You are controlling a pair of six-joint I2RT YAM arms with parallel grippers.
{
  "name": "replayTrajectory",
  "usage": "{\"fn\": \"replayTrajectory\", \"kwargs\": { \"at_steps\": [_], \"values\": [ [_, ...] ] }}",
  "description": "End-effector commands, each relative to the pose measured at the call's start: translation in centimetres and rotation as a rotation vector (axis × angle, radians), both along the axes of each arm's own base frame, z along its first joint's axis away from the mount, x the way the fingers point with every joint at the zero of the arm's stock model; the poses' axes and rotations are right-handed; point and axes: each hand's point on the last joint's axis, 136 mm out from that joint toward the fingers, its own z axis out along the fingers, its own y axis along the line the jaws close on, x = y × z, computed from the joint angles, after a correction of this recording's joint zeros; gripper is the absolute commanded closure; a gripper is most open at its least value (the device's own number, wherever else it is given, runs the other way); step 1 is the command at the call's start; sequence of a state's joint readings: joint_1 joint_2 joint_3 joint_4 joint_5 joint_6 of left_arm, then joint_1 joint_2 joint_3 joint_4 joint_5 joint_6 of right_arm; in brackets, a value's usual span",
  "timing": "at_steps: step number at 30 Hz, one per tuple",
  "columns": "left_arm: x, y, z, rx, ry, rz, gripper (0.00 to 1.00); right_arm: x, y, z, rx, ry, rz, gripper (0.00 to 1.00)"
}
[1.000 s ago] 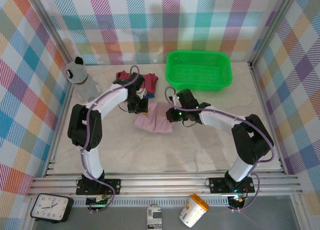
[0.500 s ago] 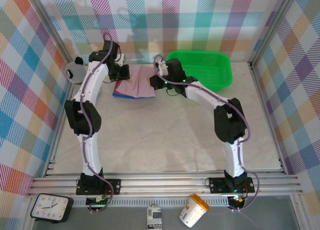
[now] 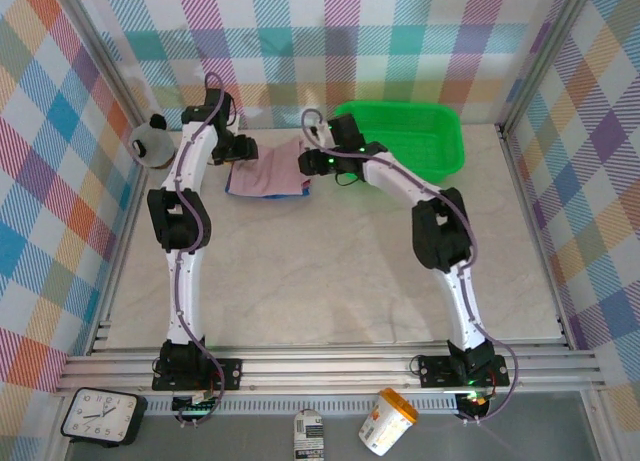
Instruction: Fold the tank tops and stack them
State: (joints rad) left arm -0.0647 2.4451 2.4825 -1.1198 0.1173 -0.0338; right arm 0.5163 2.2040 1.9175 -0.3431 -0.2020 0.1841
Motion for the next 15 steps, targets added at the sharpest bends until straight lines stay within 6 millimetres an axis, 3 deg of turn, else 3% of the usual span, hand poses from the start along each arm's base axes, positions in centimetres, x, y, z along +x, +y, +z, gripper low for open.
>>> {"fn": "replayTrajectory", "kwargs": {
  "at_steps": [1,3,8,11,15],
  "values": [
    [-1.5,0.4,6.1,0.002,-0.076,0.006,0.30,-1.9,-3.9,6.1,-0.010,-0.102,-0.026,0.41],
    [-2.7,0.4,7.3,-0.003,-0.078,0.005,0.28,-3.4,-6.2,6.5,0.000,-0.100,-0.036,0.39],
    [-7.5,1.1,10.9,0.019,-0.129,0.013,0.14,-6.6,-12.6,7.7,-0.027,-0.191,-0.097,0.19],
    [-11.1,1.2,11.2,0.003,-0.154,0.020,0.10,-7.5,-16.9,6.4,-0.035,-0.201,-0.164,0.11],
    [-15.2,1.9,8.1,0.008,-0.166,0.071,0.05,-7.5,-22.2,3.9,-0.047,-0.197,-0.287,0.02]
  ]
}}
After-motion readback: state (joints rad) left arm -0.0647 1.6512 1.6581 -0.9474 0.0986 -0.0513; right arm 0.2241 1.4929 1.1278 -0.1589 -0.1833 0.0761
